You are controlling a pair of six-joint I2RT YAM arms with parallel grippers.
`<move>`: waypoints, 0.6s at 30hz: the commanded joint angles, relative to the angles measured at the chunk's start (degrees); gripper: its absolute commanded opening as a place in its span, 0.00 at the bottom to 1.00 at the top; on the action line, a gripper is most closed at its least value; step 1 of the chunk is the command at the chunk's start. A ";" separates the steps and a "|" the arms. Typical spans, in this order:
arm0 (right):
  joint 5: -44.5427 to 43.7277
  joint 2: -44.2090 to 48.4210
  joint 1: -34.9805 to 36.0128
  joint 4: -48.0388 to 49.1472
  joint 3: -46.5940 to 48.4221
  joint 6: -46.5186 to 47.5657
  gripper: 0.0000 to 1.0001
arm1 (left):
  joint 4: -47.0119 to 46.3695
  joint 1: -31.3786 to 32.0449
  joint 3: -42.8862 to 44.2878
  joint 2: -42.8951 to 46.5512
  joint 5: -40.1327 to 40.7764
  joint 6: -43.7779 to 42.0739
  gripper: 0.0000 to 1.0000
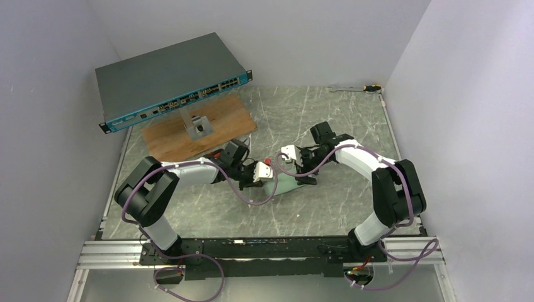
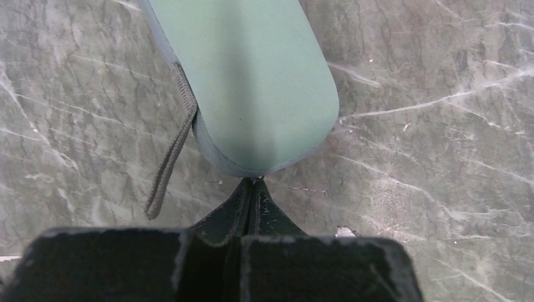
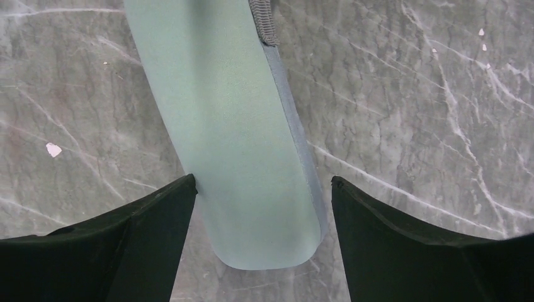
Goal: Open the umbrella
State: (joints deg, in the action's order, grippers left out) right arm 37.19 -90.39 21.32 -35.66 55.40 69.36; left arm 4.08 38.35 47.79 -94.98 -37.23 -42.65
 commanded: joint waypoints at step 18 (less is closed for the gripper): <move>-0.16 -0.95 0.21 -3.04 -0.74 -1.59 0.27 | -14.45 -3.25 -11.03 10.65 1.15 12.26 0.34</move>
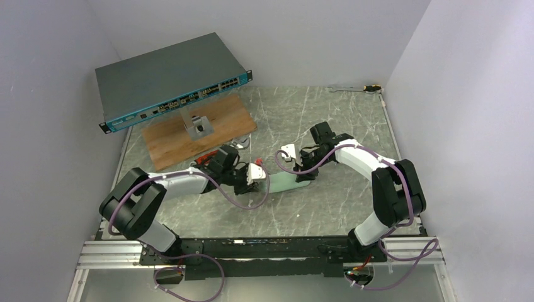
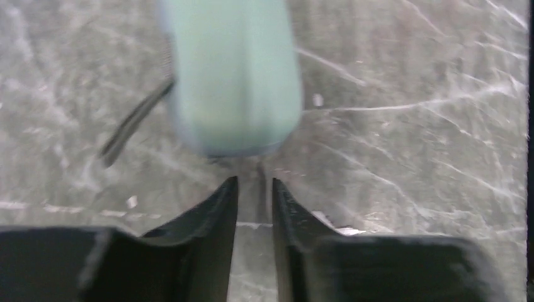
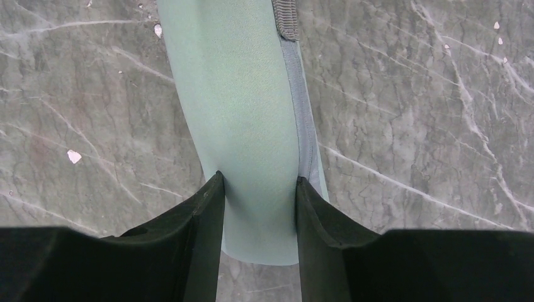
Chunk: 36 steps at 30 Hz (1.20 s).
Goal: Open the umbrella
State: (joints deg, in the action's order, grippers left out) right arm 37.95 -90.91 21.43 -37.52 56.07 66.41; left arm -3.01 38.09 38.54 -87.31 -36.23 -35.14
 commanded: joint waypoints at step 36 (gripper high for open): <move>-2.26 -1.44 -0.16 -2.54 -1.55 -1.18 0.06 | -11.05 -0.37 -2.83 -1.04 -1.13 -6.53 0.00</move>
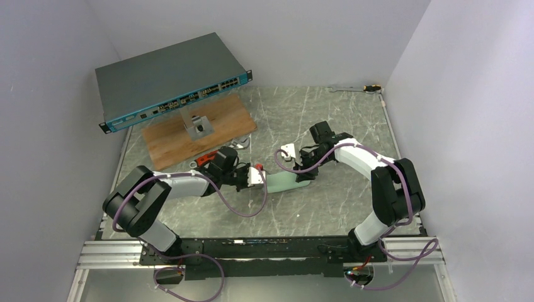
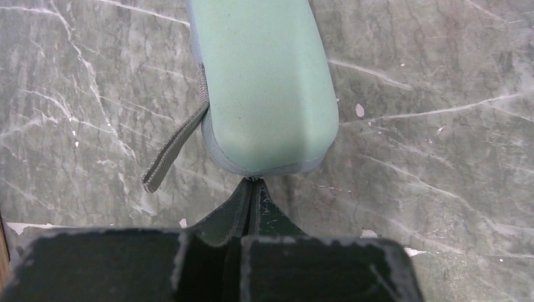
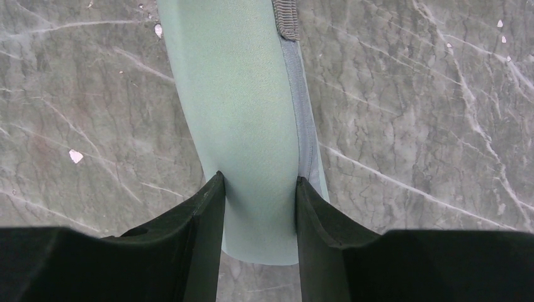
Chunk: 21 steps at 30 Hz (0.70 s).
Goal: Open the umbrella
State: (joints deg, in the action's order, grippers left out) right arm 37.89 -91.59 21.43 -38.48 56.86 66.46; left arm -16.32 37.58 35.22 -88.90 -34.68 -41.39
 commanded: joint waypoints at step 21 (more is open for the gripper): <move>-0.58 -0.34 -5.02 10.70 -1.41 -40.03 0.00 | -4.69 5.05 -1.12 0.39 3.61 22.73 0.00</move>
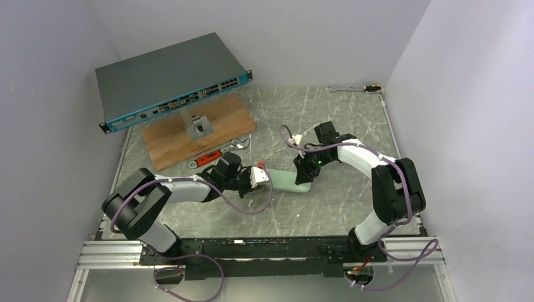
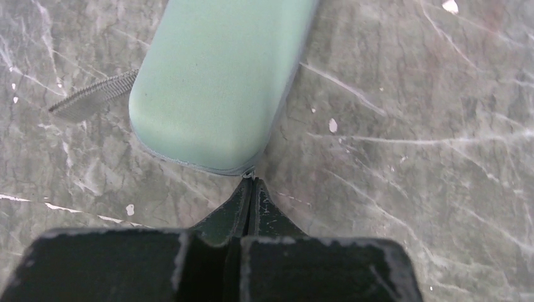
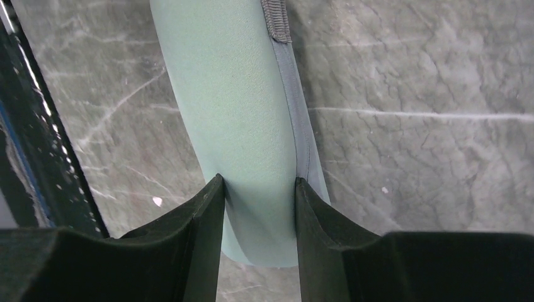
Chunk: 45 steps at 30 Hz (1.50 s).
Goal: Open the umbrella
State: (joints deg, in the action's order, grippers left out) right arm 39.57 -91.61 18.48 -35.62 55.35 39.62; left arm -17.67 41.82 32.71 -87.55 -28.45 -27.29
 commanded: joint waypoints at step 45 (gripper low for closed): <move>-3.19 -6.05 -7.26 6.08 15.44 -27.89 0.86 | 11.97 1.45 13.19 -6.65 -5.90 -4.46 0.00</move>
State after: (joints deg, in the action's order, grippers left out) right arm 35.18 -92.42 8.45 -23.38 63.99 5.17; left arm -6.72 43.66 43.31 -95.44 -31.94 -28.99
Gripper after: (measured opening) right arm 0.860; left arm 0.006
